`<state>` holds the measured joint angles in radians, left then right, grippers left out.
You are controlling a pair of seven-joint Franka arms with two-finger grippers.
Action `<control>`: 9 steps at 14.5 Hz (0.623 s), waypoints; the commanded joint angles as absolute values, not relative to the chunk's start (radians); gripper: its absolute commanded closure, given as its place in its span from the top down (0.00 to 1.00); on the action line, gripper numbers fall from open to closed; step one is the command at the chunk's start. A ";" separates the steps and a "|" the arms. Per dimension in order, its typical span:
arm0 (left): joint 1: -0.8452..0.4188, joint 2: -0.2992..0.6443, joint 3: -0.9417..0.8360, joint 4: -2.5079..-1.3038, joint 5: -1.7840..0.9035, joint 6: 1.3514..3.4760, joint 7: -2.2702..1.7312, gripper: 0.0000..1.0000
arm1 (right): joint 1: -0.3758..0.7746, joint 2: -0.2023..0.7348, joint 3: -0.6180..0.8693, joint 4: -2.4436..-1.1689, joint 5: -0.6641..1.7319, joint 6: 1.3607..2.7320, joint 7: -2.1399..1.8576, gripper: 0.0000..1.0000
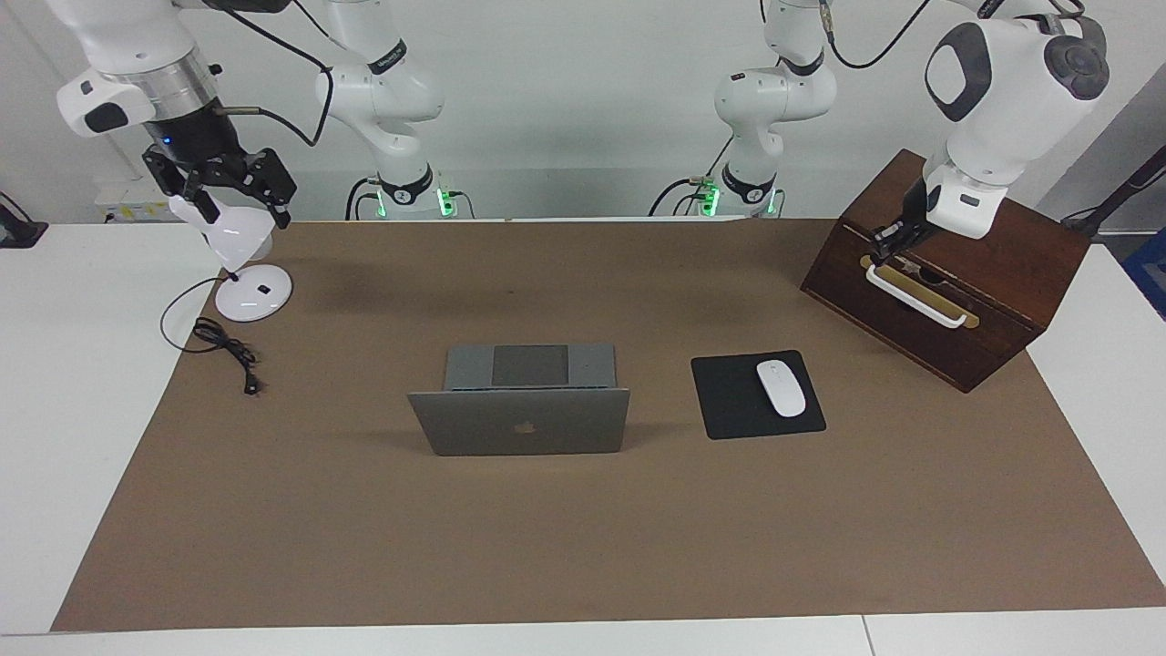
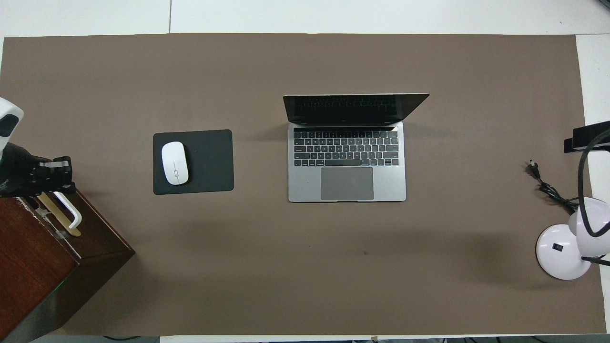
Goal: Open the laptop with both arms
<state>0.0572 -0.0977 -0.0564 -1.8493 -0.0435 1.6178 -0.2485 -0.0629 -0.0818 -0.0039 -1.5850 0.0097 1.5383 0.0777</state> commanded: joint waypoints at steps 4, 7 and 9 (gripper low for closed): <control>0.052 -0.100 -0.075 -1.861 -0.011 1.674 -0.254 0.90 | -0.078 -0.069 0.012 -1.563 -0.012 1.523 0.075 1.00; 0.051 -0.100 -0.075 -1.861 -0.011 1.677 -0.278 1.00 | -0.080 -0.071 0.012 -1.565 -0.012 1.523 0.075 1.00; 0.048 -0.100 -0.077 -1.861 -0.011 1.672 -0.279 1.00 | -0.080 -0.071 0.012 -1.563 -0.012 1.523 0.075 1.00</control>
<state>0.0573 -0.0949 -0.0776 -1.8520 -0.0308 1.6592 -0.2621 -0.0629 -0.0815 -0.0039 -1.5849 0.0097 1.5369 0.0777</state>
